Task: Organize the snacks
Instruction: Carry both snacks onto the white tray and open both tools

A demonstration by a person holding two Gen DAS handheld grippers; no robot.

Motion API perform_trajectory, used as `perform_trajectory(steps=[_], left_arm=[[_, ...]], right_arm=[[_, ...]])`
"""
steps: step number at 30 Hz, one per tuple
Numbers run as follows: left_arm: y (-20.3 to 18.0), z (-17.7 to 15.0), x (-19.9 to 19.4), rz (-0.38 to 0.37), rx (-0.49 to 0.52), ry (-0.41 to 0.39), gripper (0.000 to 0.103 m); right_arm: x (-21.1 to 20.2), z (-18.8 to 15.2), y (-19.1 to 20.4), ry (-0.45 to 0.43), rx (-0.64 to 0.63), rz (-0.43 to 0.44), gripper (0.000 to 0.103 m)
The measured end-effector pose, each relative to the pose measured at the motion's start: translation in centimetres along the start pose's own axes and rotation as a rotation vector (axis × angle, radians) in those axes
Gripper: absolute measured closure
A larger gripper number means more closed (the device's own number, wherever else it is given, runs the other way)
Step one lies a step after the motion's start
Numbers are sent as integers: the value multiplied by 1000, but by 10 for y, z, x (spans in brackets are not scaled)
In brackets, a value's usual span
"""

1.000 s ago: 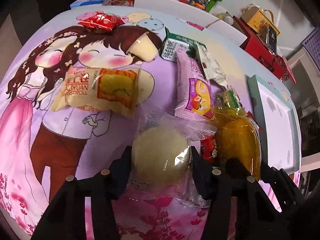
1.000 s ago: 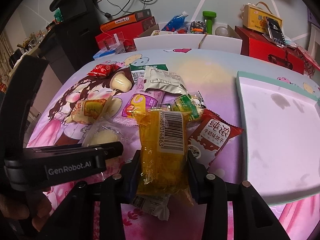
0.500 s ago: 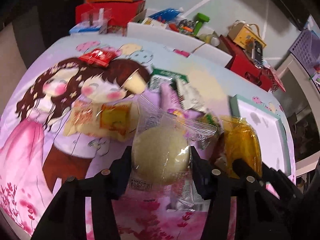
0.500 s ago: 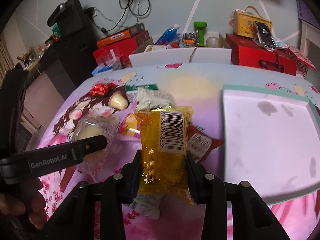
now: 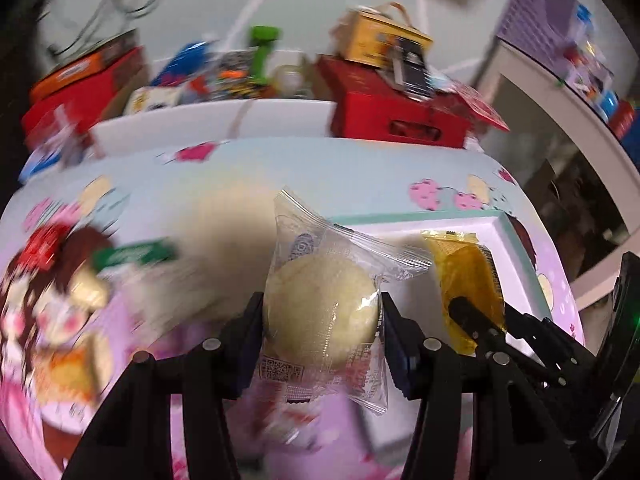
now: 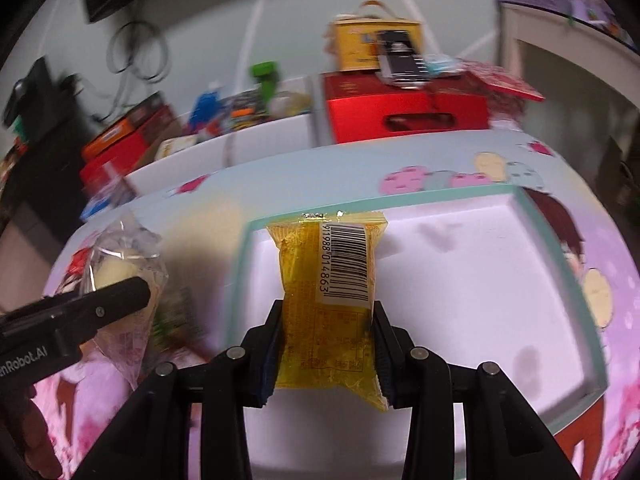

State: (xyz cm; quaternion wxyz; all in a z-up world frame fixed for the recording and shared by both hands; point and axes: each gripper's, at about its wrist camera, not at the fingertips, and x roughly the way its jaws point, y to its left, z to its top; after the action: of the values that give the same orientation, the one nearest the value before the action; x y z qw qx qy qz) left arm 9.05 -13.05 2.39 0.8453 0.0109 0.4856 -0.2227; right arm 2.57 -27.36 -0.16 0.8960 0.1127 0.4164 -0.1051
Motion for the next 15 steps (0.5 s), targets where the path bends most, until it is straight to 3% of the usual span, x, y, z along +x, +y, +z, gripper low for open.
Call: perform_trajectory(steps=[7, 13, 14, 15], left_arm=[[-50, 21, 60, -43, 107, 71, 47], [-62, 23, 92, -40, 93, 136, 46], [-62, 23, 93, -40, 93, 136, 45], [-63, 23, 94, -38, 97, 131, 36]], right_arm=[[24, 14, -56, 16, 90, -86, 61], [35, 12, -77, 49, 135, -112, 60], [34, 12, -79, 51, 139, -112, 60], [33, 12, -79, 50, 143, -108, 60]])
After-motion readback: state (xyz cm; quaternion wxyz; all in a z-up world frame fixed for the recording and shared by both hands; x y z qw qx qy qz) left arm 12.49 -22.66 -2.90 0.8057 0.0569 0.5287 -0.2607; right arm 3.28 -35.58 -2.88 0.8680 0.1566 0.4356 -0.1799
